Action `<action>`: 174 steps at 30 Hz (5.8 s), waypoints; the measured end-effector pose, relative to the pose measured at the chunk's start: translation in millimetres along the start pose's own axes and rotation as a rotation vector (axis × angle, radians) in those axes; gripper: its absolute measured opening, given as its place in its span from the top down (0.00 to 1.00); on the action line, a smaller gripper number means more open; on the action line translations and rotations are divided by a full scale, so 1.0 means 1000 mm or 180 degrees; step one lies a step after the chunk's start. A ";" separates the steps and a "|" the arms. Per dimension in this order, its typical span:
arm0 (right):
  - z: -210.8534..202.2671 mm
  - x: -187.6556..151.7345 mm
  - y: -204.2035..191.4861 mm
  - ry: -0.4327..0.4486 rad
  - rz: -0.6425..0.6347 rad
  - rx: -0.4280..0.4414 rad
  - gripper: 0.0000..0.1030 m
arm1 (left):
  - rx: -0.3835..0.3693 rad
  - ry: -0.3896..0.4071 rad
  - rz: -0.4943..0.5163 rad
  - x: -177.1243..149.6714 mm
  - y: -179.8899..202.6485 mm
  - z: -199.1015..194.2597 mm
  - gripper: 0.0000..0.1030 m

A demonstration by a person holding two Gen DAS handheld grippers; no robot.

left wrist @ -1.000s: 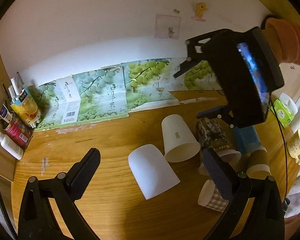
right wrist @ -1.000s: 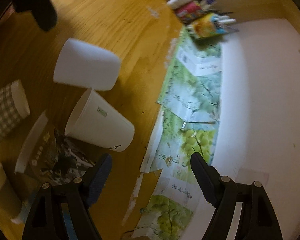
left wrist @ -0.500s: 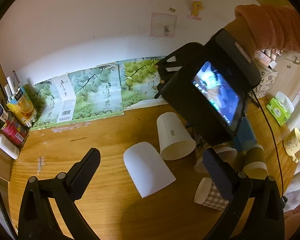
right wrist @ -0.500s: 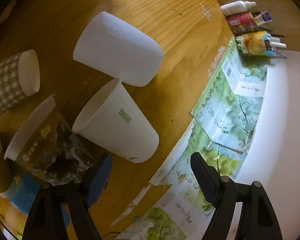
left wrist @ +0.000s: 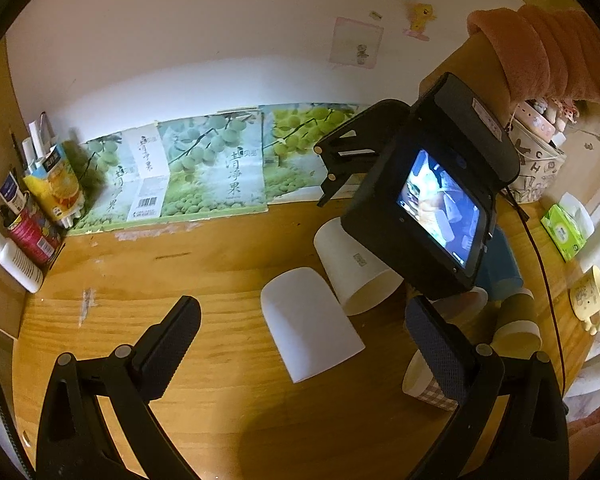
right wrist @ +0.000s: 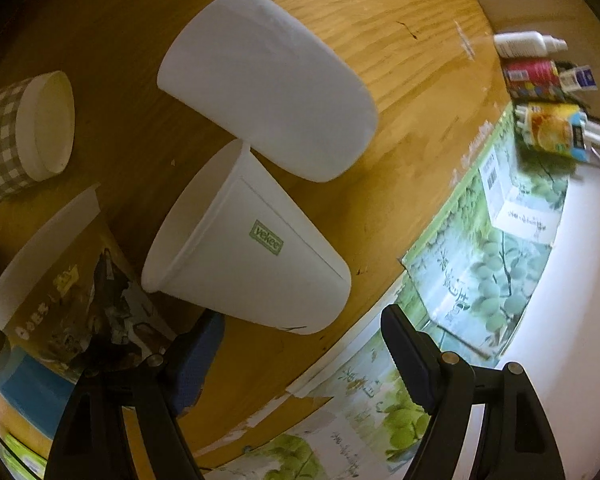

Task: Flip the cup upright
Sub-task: 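Reach the right gripper down to the white panda-print cup lying on the desk, then close the right gripper on the white panda cup and rotate it rim-up, then lift the upright white panda cup with the right gripper toward the left tool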

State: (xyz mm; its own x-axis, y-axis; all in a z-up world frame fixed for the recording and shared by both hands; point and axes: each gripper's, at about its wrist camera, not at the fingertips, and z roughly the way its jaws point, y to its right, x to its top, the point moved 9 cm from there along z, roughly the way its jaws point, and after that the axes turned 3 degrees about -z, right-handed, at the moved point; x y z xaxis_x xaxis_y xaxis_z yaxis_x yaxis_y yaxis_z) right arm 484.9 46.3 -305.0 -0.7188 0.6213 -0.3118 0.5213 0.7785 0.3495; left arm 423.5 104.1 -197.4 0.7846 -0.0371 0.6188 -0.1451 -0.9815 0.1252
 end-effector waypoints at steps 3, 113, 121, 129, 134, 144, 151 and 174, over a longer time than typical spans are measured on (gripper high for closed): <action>-0.001 0.005 -0.001 0.0013 -0.0159 -0.0066 0.21 | 0.0013 -0.0015 -0.0021 -0.003 -0.005 0.000 0.01; -0.086 0.024 0.054 0.0481 0.5002 0.0422 0.44 | 0.0510 -0.0112 -0.0619 -0.045 -0.057 -0.076 0.01; -0.113 0.001 -0.007 0.0545 0.6093 0.0657 0.44 | 0.0477 -0.0038 -0.0496 -0.041 -0.028 -0.090 0.01; -0.148 0.002 -0.067 0.0748 0.6751 0.0825 0.44 | 0.0451 -0.0024 -0.0531 -0.052 0.004 -0.106 0.01; -0.162 0.014 -0.096 0.0824 0.6917 0.0905 0.44 | 0.0415 -0.0102 -0.0524 -0.066 0.023 -0.111 0.01; -0.169 0.046 -0.144 0.0897 0.7173 0.1180 0.44 | 0.0489 -0.0201 -0.0563 -0.095 0.042 -0.119 0.01; -0.166 0.064 -0.174 0.0904 0.7307 0.1370 0.44 | 0.0684 -0.0329 -0.0557 -0.116 0.047 -0.117 0.01; -0.132 0.098 -0.231 0.0649 0.7380 0.1780 0.44 | 0.0726 -0.0628 -0.0262 -0.143 0.088 -0.094 0.01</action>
State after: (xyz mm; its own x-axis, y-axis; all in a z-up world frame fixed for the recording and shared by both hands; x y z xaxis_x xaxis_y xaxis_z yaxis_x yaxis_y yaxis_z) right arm 233.3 -85.0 -299.4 0.9741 0.1726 0.1461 0.2120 -0.9221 -0.3238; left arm 241.7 40.5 -202.4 0.8932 0.0305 0.4487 0.0454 -0.9987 -0.0225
